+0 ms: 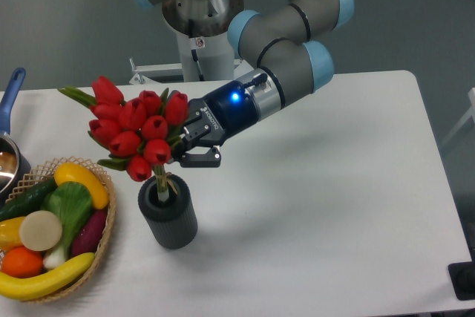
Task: Insert the flowers into the vase
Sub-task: 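Lower the tulip stems into the vase opening, then push the tulips deeper into the vase, adjusting the bunch upright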
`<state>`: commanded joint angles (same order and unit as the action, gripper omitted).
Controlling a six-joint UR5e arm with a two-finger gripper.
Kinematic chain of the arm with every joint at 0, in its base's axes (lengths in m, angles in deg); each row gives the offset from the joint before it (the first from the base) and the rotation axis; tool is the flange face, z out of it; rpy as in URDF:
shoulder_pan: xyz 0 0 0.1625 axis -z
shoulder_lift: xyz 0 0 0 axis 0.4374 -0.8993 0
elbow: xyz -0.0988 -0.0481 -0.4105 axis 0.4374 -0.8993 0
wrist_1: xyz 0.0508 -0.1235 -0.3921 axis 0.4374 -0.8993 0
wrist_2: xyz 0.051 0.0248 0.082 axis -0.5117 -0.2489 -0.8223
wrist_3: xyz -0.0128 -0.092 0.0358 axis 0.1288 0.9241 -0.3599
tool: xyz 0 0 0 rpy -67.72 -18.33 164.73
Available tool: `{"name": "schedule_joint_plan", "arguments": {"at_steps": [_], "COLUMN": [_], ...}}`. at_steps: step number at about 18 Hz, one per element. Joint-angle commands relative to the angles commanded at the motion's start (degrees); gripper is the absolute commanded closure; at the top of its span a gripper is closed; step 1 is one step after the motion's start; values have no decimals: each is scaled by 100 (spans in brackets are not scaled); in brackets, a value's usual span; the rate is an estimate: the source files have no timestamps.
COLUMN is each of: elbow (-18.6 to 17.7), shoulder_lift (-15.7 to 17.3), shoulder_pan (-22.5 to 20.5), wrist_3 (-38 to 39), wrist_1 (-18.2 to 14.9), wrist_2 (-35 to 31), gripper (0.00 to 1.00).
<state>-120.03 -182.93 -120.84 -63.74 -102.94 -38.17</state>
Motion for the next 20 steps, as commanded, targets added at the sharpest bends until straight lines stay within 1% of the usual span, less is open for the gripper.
{"name": "schedule_joint_plan", "arguments": {"at_steps": [4, 8, 12, 16, 20], "elbow": [-35, -131, -439, -562, -589], "shoulder_lift": [-141, -168, -255, -291, -343], "shoulder_pan": [62, 71, 62, 62, 62], "wrist_3": [0, -44, -693, -800, -835], "wrist_1": [9, 35, 26, 18, 17], "wrist_2": [-184, -202, -202, -211, -342], "gripper": [71, 71, 71, 71, 71]}}
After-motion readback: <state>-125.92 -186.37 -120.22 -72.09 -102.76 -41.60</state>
